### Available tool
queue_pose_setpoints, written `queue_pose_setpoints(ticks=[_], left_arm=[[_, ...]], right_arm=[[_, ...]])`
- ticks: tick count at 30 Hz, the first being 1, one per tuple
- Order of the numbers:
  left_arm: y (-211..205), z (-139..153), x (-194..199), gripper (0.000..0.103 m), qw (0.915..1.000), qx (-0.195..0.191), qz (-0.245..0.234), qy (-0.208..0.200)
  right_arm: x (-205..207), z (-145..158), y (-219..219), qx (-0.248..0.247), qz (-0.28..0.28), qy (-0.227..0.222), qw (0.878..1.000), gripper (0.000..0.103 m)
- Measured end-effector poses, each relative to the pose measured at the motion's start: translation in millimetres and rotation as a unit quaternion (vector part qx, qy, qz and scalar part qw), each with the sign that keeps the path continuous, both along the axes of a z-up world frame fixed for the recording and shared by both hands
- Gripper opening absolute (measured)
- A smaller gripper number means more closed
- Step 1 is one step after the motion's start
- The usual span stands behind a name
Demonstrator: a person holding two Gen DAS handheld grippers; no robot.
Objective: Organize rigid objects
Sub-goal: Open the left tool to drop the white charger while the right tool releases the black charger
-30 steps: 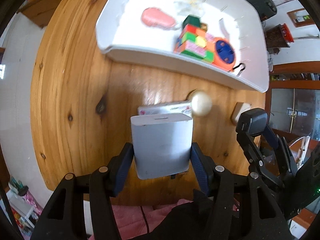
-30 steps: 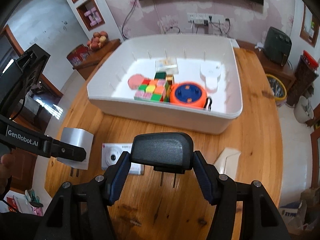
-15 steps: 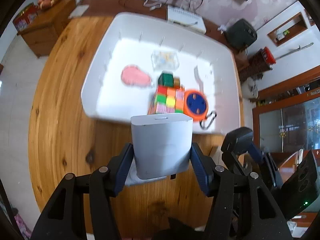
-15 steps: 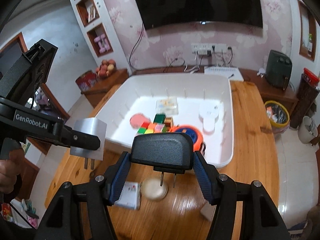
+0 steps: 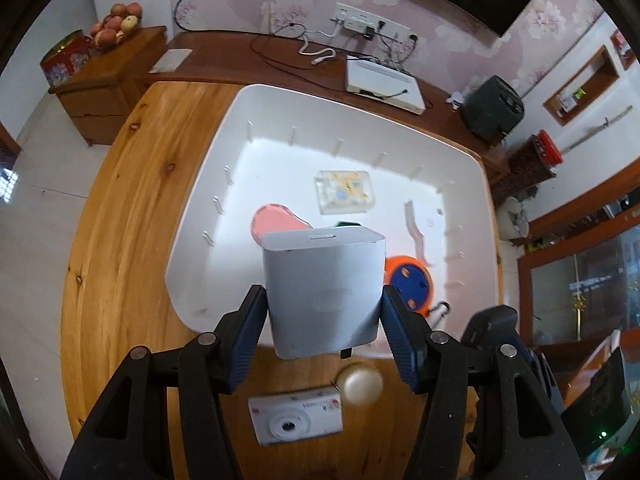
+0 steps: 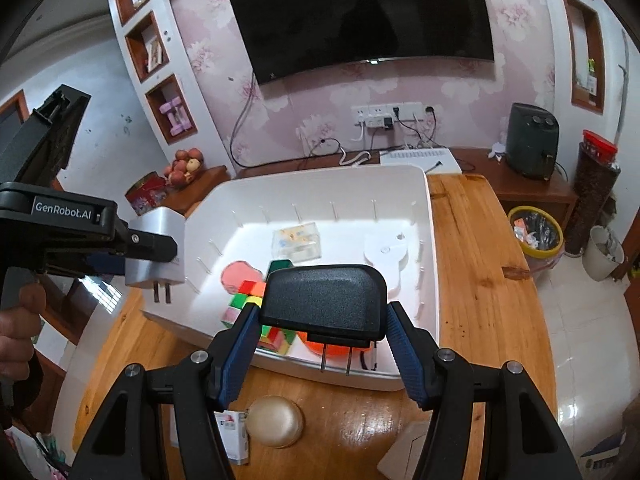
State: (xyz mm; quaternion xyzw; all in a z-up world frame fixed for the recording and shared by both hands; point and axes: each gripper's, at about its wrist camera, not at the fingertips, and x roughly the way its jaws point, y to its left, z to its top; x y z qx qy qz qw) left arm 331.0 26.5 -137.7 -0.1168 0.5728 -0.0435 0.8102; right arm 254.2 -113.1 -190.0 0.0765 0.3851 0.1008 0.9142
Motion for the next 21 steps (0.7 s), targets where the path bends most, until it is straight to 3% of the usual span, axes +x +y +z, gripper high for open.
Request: queue_pose_setpoints(ticks=[18,21], left_arm=[[10,-23,13,0.061,0.9982,0.046,0.023,0.031],[9,-13,11,0.061,0.9986,0.047,0.021,0.006]], right_arm=[[15,-26,-11,-0.009,-0.019,0.037,0.999,0.064],[14,-24,-10,-0.009,-0.018,0.038,0.999,0.064]])
